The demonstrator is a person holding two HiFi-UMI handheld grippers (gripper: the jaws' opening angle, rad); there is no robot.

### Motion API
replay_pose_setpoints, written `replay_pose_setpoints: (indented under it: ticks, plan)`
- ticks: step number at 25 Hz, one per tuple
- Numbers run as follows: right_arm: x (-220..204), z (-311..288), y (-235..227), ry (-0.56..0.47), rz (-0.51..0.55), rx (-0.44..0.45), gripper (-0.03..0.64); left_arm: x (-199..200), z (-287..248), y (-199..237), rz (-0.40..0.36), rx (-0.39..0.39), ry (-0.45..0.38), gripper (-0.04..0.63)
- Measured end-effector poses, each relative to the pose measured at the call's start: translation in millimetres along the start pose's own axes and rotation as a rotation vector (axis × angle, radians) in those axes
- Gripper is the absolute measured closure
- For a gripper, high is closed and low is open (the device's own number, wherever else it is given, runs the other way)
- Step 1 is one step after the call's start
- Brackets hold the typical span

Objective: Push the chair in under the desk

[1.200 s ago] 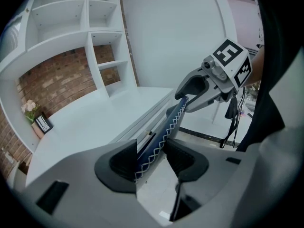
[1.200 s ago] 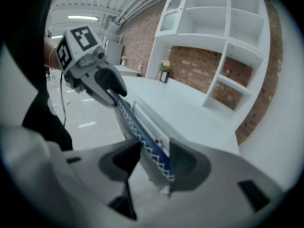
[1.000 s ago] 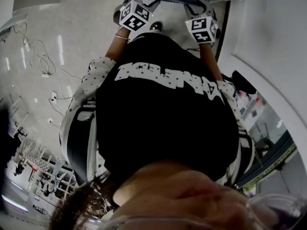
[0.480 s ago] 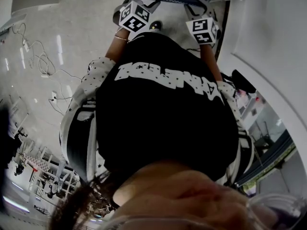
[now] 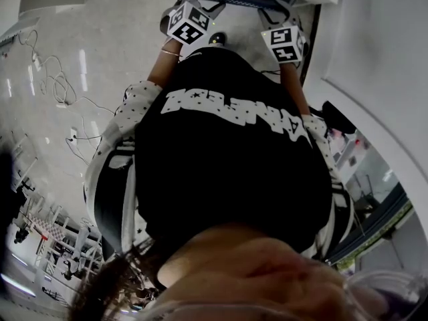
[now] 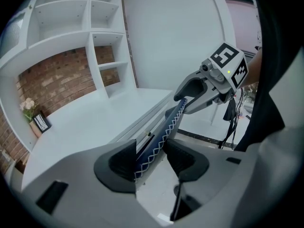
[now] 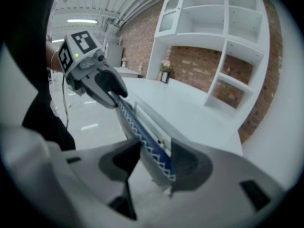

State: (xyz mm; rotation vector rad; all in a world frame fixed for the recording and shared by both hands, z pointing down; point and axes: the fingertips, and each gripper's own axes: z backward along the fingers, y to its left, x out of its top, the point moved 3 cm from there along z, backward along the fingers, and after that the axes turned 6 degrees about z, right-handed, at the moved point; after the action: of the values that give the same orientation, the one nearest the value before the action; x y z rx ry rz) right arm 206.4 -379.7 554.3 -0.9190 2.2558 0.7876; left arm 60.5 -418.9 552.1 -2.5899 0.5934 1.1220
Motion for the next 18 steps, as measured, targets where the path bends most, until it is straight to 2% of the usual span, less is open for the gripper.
replay_pose_setpoints:
  ticks: [18]
  plan:
    - [3,-12,7,0.003,-0.001,0.029,0.411,-12,-3,10,0.061,0.018,0.016,0.353]
